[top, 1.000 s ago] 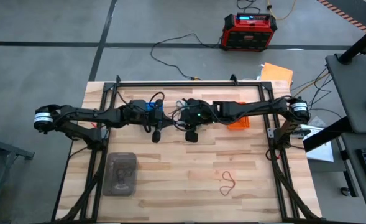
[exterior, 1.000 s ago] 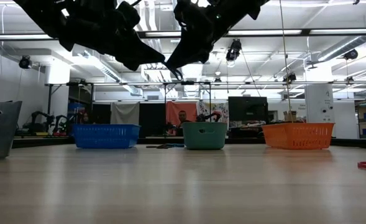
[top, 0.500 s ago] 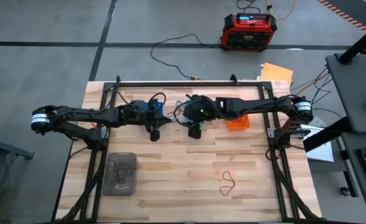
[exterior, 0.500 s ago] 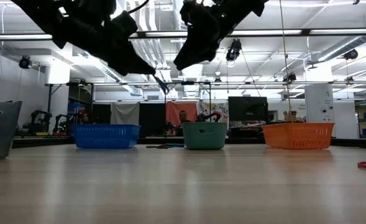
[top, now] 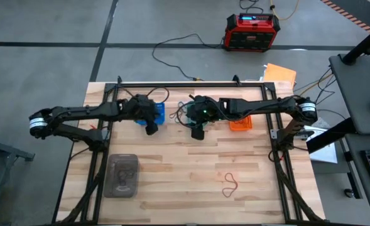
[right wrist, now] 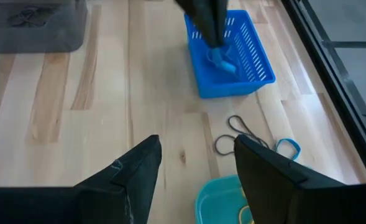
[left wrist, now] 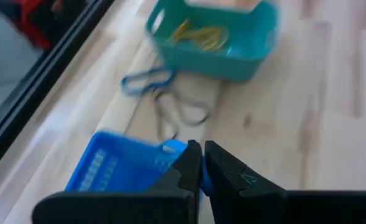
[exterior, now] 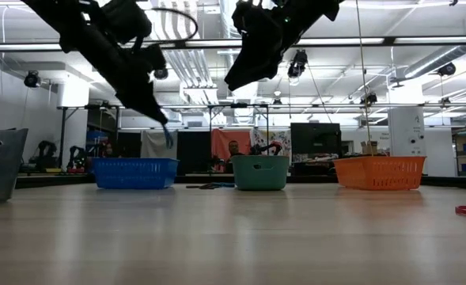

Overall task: Sort rubber bands into baskets
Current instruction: Put the right blue rubber band into the blue bin

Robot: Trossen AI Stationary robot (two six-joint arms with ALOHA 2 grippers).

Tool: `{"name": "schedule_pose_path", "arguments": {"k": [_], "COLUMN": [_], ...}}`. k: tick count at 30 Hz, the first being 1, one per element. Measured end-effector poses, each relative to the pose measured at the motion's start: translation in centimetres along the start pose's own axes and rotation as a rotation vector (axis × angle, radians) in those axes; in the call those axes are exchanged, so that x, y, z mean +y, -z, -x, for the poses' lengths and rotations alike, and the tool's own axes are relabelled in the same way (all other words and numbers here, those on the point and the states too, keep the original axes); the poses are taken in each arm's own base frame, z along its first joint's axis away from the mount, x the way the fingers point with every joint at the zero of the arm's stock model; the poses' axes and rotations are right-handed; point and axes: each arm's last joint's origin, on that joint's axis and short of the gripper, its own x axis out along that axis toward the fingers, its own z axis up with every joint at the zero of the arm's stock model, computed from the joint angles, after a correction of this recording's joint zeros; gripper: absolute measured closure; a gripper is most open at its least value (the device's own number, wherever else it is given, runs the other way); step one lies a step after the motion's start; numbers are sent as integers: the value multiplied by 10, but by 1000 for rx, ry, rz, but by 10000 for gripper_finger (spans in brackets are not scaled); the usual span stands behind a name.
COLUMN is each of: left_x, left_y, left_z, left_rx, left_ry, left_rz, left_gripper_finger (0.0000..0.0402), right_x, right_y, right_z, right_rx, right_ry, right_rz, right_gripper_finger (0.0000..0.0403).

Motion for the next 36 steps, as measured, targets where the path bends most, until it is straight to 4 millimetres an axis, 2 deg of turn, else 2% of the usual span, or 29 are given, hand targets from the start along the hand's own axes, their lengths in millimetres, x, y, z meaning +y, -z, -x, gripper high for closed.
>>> {"name": "schedule_pose_path", "arguments": {"k": [14, 18, 29, 36], "left_x": [47, 50, 50, 49], "left_y": [25, 28, 32, 32], "left_z": [-10, -15, -22, -22], "left_rx": [257, 287, 327, 325], "left_ry": [-160, -244, -246, -246], "left_rz": [183, 213, 230, 240], "left_gripper_finger": [401, 385, 294, 264], "right_x": [0, 0, 0, 0], "right_y": [11, 9, 8, 12], "right_z": [-6, -6, -7, -10], "right_rx": [32, 17, -13, -18], "right_ry": [-1, 0, 2, 3], "right_rz": [-41, -41, -47, -62], "right_gripper_finger": [204, 204, 204, 204]}}
